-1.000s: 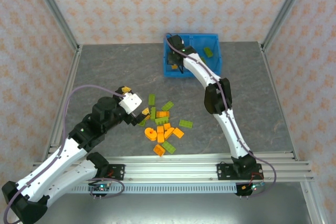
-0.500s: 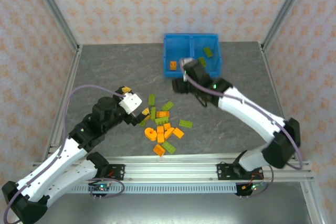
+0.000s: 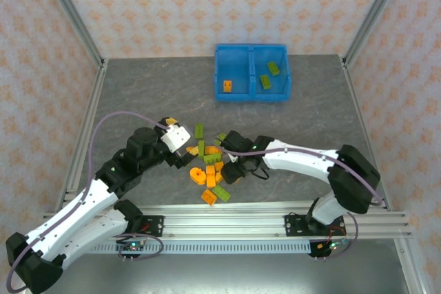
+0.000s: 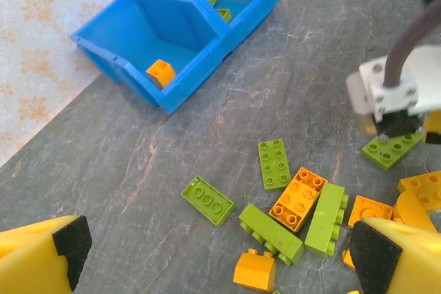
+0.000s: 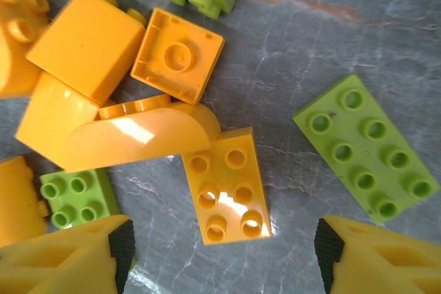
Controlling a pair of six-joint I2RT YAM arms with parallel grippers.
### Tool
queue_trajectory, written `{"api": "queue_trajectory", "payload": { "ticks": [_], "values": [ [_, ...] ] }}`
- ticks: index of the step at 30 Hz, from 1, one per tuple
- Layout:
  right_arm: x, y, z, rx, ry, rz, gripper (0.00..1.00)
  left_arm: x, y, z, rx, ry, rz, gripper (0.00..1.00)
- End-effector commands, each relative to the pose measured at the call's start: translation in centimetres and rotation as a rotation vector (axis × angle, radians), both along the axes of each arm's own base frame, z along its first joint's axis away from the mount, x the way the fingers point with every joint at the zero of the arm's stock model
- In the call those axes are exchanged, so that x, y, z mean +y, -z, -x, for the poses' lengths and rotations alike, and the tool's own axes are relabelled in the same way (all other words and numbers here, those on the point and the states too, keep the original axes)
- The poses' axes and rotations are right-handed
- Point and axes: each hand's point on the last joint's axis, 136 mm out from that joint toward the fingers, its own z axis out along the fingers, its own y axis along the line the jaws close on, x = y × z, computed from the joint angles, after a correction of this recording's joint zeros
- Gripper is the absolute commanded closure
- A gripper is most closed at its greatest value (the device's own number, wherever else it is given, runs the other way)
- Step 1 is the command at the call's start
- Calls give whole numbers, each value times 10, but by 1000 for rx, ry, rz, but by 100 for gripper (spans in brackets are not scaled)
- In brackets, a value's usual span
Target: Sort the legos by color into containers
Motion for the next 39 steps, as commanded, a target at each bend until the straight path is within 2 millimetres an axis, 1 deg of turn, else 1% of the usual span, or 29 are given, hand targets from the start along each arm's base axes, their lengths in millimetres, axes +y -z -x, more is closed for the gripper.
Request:
{"api": "queue_trajectory", "payload": {
  "ticks": [1, 3, 6, 9, 11, 12, 16, 18, 21, 24, 25, 27, 28, 30, 32, 35, 37, 39],
  "values": [
    [7, 11, -3, 7, -37, 20, 32, 0, 0, -2, -6, -5, 17, 0],
    [6, 18, -5, 4, -37, 42, 35, 0, 0, -3, -8, -7, 17, 0],
    [5, 24, -7, -5, -34, 51, 42, 0, 2, -4, -1, -10, 13, 0],
    [-3, 32, -9, -10, -18, 102, 51, -1, 5, -5, 5, -10, 8, 0],
    [-7, 33, -10, -13, -9, 122, 57, -2, 6, -6, 9, -6, 9, 0],
    [-7, 31, -9, -16, -8, 117, 58, -3, 6, -6, 10, -4, 10, 0],
    [-10, 6, -16, -90, 20, 73, 63, -5, 7, -5, 19, 3, 14, 0],
    [-14, -16, -23, -155, 49, 49, 64, -5, 7, -6, 18, 2, 14, 0],
    [-21, -63, -42, -278, 140, -40, 64, -5, 5, -5, 14, 4, 19, 0],
    [-37, -118, -76, -415, 293, -156, 65, -6, 1, -5, 5, 10, 32, 0],
    [-43, -137, -92, -472, 351, -193, 65, -7, -1, -5, 3, 10, 38, 0],
    [-52, -169, -121, -575, 439, -255, 65, -8, -3, -4, -3, 18, 51, 0],
    [-55, -183, -138, -608, 482, -285, 65, -9, -4, -5, -5, 21, 55, 0],
    [-61, -197, -172, -629, 561, -324, 65, -10, -4, -5, -2, 25, 56, 0],
    [-61, -205, -207, -633, 616, -324, 66, -9, -4, -4, 5, 24, 47, 0],
    [-54, -199, -262, -598, 669, -278, 66, -5, -6, -2, -4, 10, 39, 0],
    [-47, -184, -300, -563, 694, -247, 67, 0, -6, -3, -16, -9, 31, 0],
    [-38, -169, -332, -538, 706, -219, 67, 3, -6, -4, -14, -25, 23, 0]
  ]
}}
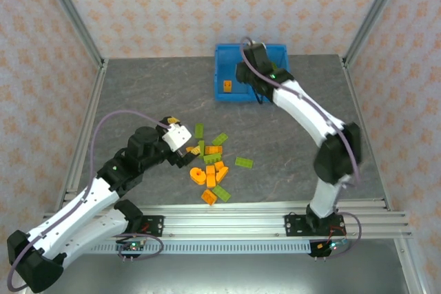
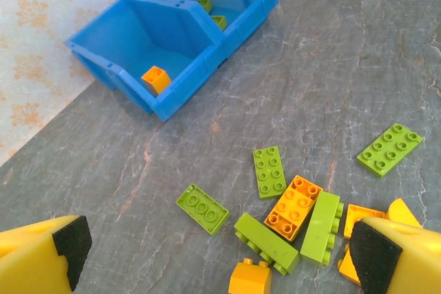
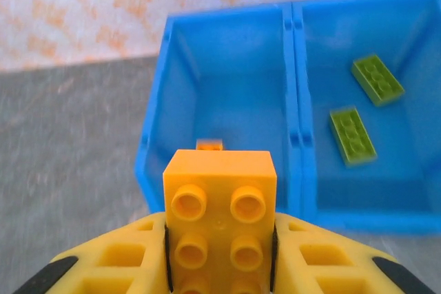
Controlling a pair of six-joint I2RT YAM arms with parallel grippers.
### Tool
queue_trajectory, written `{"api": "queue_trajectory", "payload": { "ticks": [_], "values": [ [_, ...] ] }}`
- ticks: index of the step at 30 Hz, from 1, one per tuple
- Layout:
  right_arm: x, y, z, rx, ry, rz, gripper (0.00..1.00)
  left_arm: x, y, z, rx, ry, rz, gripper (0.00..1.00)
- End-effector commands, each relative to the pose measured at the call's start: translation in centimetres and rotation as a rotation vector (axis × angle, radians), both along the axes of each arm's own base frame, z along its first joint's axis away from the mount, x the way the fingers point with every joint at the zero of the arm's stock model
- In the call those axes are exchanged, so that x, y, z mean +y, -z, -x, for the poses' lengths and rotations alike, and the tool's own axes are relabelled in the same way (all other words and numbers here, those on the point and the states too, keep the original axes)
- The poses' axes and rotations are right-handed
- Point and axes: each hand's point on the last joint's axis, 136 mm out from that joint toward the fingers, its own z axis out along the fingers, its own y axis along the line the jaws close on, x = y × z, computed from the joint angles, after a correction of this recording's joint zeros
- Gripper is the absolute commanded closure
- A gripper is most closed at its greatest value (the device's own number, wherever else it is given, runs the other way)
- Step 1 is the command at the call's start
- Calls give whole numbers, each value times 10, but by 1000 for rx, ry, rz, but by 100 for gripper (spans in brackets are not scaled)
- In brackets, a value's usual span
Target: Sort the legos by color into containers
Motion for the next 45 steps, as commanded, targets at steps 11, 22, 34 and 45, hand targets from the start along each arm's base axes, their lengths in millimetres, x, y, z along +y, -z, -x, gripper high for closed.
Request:
{"api": "queue_trajectory", "payload": {
  "ticks": [11, 22, 34, 45],
  "values": [
    [39, 149, -111, 247, 57, -25, 64, 8, -3, -2, 3, -40, -11, 0],
    [44, 103, -103, 199, 7, -58, 47, 6, 1, -5, 12, -39, -20, 0],
    [22, -6, 44, 3, -267, 69, 43, -1, 1, -2, 20, -2, 9, 0],
    [-25, 128, 249, 51, -1048, 560, 15, -9, 7, 0, 49, 36, 13, 0]
  ]
}}
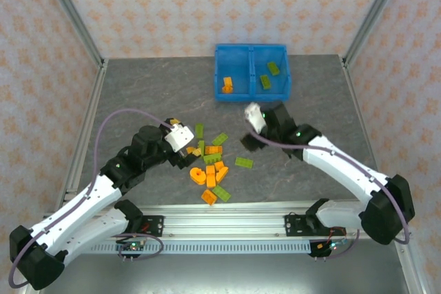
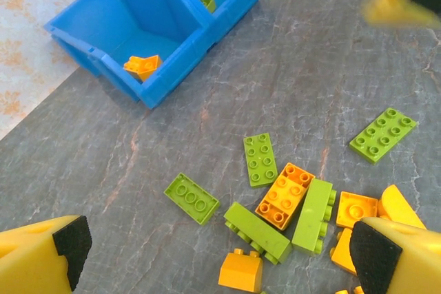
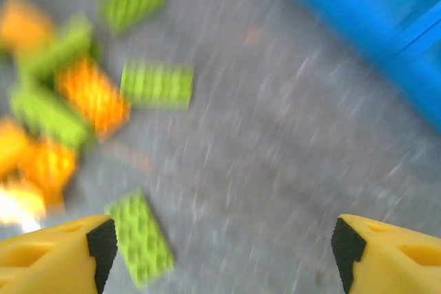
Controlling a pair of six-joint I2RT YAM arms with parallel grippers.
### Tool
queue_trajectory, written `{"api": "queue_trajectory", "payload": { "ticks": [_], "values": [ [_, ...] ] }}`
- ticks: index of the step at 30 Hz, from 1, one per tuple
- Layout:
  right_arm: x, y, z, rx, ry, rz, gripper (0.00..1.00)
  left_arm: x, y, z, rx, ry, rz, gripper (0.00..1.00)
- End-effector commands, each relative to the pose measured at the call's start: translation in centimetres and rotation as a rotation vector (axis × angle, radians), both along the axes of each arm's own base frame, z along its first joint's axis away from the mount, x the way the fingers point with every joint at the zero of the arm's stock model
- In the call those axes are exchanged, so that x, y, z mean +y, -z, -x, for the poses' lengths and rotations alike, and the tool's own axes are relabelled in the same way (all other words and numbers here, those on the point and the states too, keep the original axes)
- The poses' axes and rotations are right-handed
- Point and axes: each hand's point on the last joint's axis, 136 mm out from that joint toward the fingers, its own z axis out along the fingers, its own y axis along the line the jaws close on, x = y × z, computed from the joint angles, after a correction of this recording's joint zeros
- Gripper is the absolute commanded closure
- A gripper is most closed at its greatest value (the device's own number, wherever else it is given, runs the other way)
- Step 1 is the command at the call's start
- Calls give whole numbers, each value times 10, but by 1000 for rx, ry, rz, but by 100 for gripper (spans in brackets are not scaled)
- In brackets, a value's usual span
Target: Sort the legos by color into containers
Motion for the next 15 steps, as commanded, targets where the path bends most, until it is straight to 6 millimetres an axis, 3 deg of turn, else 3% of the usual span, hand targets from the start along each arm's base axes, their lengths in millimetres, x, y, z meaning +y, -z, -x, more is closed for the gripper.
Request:
{"api": "queue_trajectory", "payload": {
  "ticks": [1, 3, 6, 15],
  "values": [
    [0, 22, 32, 8, -280, 126, 14, -5, -7, 1, 3, 21, 36, 0],
    [4, 37, 46, 86, -361, 144, 14, -7, -4, 6, 13, 53, 25, 0],
    [11, 56, 48, 149, -420, 186, 13, -11, 4, 14, 36, 112, -2, 0],
    [32, 104, 21, 201, -460, 224, 16, -11, 23, 26, 84, 168, -84, 0]
  ]
}}
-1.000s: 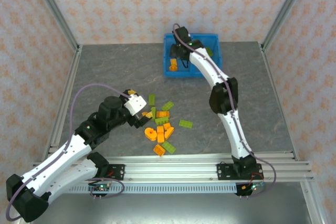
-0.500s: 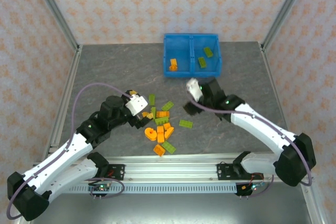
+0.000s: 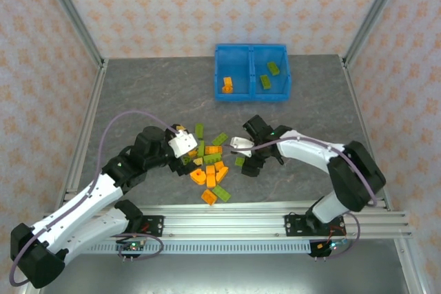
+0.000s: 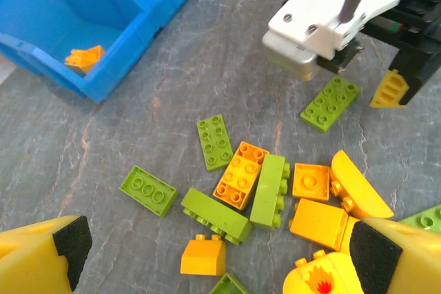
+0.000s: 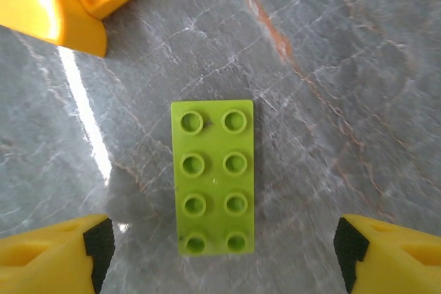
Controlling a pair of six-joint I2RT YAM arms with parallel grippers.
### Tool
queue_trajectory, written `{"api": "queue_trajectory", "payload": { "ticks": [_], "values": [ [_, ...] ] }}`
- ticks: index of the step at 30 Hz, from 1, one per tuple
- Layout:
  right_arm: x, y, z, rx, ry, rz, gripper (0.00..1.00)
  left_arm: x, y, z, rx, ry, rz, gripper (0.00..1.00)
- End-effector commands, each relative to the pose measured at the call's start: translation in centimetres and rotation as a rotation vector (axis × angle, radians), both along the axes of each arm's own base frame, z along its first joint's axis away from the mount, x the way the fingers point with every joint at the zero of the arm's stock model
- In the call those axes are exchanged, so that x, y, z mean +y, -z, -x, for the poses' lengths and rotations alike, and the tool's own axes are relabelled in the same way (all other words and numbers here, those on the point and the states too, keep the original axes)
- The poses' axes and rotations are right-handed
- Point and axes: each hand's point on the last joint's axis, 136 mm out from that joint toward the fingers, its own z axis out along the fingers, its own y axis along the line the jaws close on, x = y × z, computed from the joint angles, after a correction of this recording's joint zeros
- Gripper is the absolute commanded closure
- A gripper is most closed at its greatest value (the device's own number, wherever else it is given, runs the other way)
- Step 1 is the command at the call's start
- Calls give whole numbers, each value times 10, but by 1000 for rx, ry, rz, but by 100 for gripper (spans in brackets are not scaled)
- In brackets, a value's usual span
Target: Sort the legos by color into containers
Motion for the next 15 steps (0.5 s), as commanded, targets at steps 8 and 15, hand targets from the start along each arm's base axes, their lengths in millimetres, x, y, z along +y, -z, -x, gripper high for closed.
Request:
{"api": "queue_trajectory", "payload": {
  "ticks": [8, 15],
  "values": [
    [2, 32, -10, 92, -42, 98, 31, 3, 4, 2, 2, 14, -51, 0],
    [-15, 41, -8, 99, -44, 191, 57, 1, 3, -1, -1, 5, -45, 0]
  ]
}}
